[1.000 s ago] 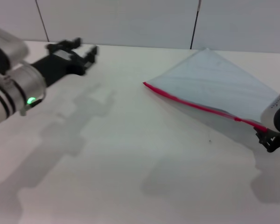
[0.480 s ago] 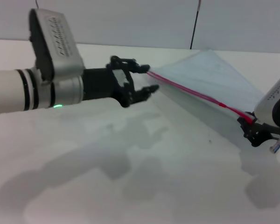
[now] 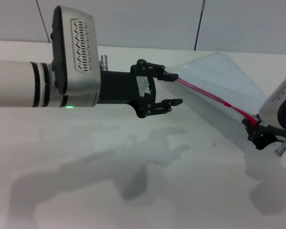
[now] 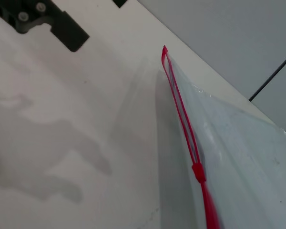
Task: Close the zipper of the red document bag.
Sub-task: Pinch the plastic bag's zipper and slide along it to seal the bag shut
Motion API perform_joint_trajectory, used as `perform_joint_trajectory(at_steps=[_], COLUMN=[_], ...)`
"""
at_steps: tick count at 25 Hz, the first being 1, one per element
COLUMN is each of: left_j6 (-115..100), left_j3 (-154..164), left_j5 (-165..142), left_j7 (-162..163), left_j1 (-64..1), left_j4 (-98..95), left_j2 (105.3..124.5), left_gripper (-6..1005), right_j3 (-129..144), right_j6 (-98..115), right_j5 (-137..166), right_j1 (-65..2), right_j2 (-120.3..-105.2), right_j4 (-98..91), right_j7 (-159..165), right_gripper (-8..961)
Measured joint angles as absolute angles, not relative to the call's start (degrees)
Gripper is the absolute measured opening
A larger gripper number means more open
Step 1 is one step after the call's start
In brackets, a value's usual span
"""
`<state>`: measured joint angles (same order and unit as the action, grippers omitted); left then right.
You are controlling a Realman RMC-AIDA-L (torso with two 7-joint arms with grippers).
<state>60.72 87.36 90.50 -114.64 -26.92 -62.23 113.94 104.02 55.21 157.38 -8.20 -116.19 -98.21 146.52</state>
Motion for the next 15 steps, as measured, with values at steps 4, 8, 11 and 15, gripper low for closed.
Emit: perform_joint_trajectory(at_steps=[4,8,11,15], left_j6=[61.0,62.2,62.7,63.8], left_j3=[87.5,87.4,87.3,87.5], left_j5=[90.4,90.6,91.1,90.5], left_j7=[-118.3,-119.8,-120.7,-122.8], left_j1=[-27.6,-28.5,-29.4,-30.9], left_j4=[-62.3,-62.0,-61.5,-59.5], left_j2=[113.89,113.68,113.5,113.76], left_gripper=[518,520,520,519], right_j3=[104.0,103.6,103.5,103.7], right_j6=[56.2,56.9,57.7,57.9], right_j5=[155.4,153.2,153.1,153.0], right_j1=[-8.0,-8.0,-8.0,-8.0], right_j2=[-116.15,-116.12,-116.1,-116.1], right_j4=[-99.8,-100.7,-101.7,-102.3], right_j7=[145.4,143.7,143.6,143.5], right_gripper=[49,49,49,49])
